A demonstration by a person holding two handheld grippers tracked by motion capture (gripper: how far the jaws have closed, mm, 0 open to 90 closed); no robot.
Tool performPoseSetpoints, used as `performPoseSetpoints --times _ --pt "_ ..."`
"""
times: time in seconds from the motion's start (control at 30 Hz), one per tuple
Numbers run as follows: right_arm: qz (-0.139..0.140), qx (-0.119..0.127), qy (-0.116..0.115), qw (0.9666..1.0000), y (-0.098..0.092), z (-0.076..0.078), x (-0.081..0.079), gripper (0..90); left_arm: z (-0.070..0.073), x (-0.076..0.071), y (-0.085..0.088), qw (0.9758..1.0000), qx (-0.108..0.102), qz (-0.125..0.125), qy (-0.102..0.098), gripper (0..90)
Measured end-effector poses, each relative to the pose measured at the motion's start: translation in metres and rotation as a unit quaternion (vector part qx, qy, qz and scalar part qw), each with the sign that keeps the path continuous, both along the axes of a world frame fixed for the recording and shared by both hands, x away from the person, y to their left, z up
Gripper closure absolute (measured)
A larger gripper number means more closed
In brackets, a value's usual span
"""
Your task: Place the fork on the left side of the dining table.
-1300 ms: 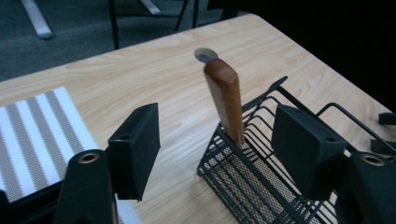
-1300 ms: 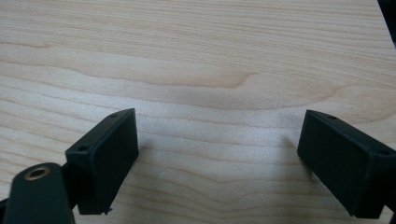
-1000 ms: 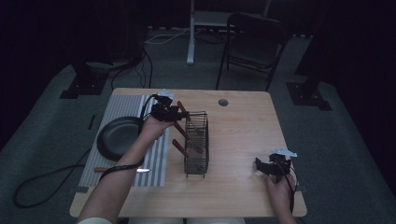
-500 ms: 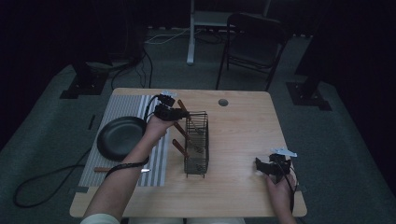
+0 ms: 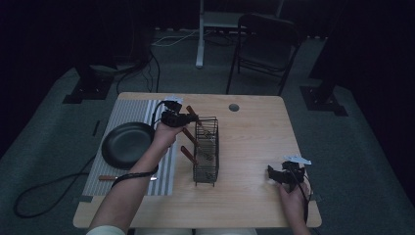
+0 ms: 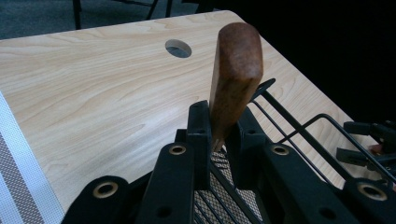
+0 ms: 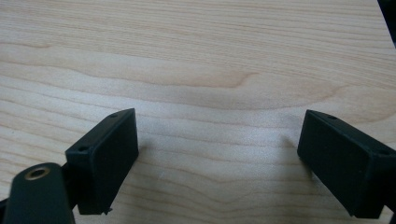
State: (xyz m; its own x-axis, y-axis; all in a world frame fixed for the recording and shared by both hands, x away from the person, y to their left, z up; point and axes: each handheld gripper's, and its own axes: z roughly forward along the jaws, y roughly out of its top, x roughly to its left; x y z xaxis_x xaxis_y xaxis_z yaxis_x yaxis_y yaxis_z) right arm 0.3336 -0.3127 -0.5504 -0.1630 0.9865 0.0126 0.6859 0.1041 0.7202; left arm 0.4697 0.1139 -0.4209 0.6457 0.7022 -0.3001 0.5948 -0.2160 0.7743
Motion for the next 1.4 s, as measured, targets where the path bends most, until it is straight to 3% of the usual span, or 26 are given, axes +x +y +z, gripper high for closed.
performPoseSetpoints --times 0.1,0.27,0.47,0.9,1.03,1.17,1.4 --pt "0.000 0.000 0.000 1.0000 0.000 0.000 0.000 12.0 0.003 -0.002 -0.001 1.0000 -0.002 -0.002 0.002 80.5" --pt "0.000 0.000 0.000 1.0000 0.000 0.000 0.000 12.0 0.010 -0.008 0.000 0.9999 0.007 -0.003 -0.013 80.5" --pt "0.000 0.000 0.000 1.0000 0.000 0.000 0.000 12.0 0.016 -0.012 0.005 0.9999 -0.005 0.002 -0.014 80.6" --pt "0.000 0.000 0.000 1.0000 0.000 0.000 0.000 12.0 0.050 -0.028 0.029 0.9987 -0.041 0.003 -0.031 80.5" --pt "0.000 0.000 0.000 1.0000 0.000 0.000 0.000 12.0 0.064 -0.033 0.037 0.9975 -0.053 0.010 -0.045 80.6" --pt "0.000 0.000 0.000 1.0000 0.000 0.000 0.000 12.0 0.076 -0.036 0.046 0.9970 -0.051 0.013 -0.056 80.5" --pt "0.000 0.000 0.000 1.0000 0.000 0.000 0.000 12.0 0.089 -0.036 0.072 0.9948 -0.061 0.047 -0.067 80.5"
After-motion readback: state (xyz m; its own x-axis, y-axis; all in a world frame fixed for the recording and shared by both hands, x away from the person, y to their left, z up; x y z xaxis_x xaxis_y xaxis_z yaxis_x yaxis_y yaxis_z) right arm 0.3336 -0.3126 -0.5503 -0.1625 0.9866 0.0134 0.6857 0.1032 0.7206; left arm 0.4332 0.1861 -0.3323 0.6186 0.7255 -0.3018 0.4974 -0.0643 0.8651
